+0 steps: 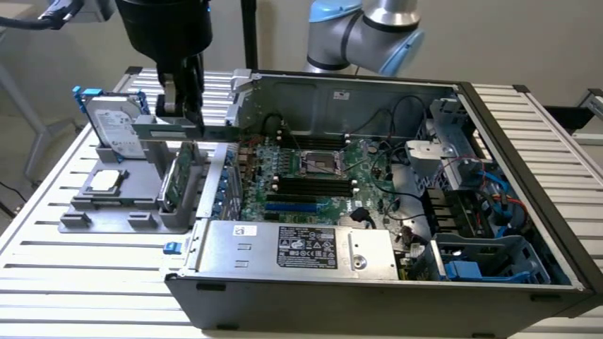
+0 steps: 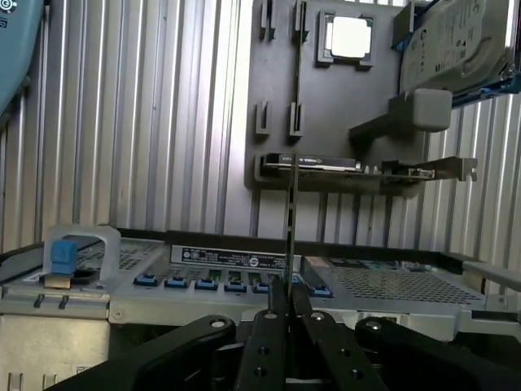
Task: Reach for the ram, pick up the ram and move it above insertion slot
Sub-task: 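Pick up the ram and move it above insertion slot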
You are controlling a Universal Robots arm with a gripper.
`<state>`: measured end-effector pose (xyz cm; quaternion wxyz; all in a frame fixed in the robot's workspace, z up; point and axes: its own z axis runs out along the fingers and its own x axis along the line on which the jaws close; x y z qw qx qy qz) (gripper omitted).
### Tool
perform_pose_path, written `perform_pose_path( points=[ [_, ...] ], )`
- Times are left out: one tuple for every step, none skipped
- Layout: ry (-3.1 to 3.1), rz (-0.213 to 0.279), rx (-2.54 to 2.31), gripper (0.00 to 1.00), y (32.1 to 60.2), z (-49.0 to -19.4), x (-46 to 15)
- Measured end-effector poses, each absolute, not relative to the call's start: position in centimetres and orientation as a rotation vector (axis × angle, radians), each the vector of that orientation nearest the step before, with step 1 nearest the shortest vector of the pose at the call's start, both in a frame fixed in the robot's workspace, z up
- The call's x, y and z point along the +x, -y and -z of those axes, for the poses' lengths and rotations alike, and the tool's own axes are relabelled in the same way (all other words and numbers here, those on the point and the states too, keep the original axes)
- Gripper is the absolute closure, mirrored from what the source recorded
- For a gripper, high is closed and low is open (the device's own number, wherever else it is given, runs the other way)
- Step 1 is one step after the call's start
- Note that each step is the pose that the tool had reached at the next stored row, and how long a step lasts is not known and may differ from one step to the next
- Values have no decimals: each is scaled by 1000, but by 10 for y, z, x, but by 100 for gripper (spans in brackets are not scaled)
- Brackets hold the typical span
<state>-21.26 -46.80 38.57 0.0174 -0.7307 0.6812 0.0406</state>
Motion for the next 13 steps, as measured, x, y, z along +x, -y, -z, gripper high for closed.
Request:
perform_pose_path(
  points=[
    [-2115,-129,-2269,86,468,-386,-208],
    [-2114,-132,-2268,86,468,-386,-204],
    [-2112,-135,-2266,86,468,-386,-199],
    [-2111,-137,-2265,86,468,-386,-195],
    [-2110,-139,-2264,86,468,-386,-190],
    [-2109,-140,-2263,86,468,-386,-185],
    [-2109,-141,-2263,86,468,-386,-181],
    [-2108,-142,-2262,86,468,-386,-176],
    [-2108,-143,-2262,86,468,-386,-172],
    [-2108,-143,-2261,86,468,-385,-167],
    [-2107,-144,-2261,86,468,-385,-163],
    [-2107,-144,-2261,86,468,-385,-158],
    [-2107,-144,-2261,86,468,-385,-154]
  ],
)
